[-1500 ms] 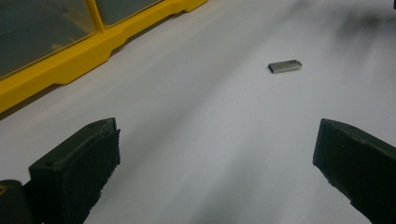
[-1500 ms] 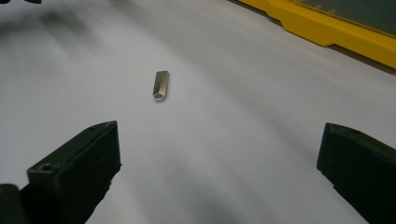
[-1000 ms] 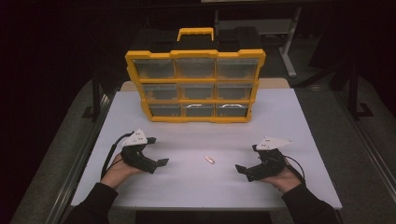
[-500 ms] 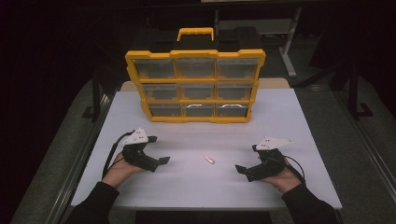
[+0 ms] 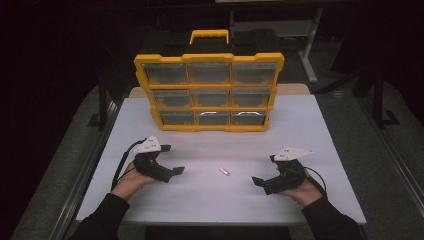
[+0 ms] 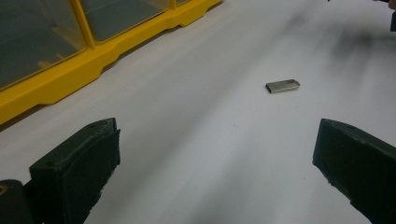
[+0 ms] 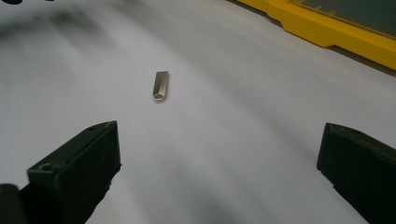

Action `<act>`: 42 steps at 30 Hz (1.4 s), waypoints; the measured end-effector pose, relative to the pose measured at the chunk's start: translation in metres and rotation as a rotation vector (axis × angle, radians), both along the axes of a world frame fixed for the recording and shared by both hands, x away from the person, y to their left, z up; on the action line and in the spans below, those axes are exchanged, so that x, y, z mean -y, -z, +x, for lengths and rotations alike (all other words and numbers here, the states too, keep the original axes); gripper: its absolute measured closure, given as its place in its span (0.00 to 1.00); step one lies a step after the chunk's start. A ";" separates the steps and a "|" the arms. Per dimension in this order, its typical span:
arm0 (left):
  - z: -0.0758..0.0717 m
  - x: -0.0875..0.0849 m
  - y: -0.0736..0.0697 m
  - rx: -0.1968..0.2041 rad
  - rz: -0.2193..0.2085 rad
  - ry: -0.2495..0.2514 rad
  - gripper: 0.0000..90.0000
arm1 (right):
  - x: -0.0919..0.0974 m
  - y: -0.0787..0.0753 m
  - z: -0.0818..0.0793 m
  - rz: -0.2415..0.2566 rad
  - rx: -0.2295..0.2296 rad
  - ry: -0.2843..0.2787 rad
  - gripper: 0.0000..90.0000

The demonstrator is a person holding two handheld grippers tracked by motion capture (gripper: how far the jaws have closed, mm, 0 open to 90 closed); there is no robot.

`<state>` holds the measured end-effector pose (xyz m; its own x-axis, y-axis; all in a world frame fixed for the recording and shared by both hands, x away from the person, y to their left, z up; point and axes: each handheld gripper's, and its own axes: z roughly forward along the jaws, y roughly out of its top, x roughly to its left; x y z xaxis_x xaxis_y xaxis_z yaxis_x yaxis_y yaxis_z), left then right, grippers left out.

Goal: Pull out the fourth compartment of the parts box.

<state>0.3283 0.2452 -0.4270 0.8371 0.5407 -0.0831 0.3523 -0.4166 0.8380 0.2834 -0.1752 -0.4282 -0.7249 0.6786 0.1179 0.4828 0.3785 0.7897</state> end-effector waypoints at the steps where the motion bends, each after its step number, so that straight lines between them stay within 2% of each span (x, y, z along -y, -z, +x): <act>1: 0.000 0.001 0.000 0.001 -0.002 0.001 0.00 | 0.000 0.000 0.000 0.000 0.000 0.000 0.00; 23: 0.007 0.008 0.001 0.010 -0.009 -0.001 0.00 | -0.001 0.000 0.001 -0.007 0.002 -0.005 0.00; 42: 0.018 0.022 0.001 0.012 -0.013 0.023 0.00 | 0.004 -0.001 -0.003 0.002 0.005 0.012 0.00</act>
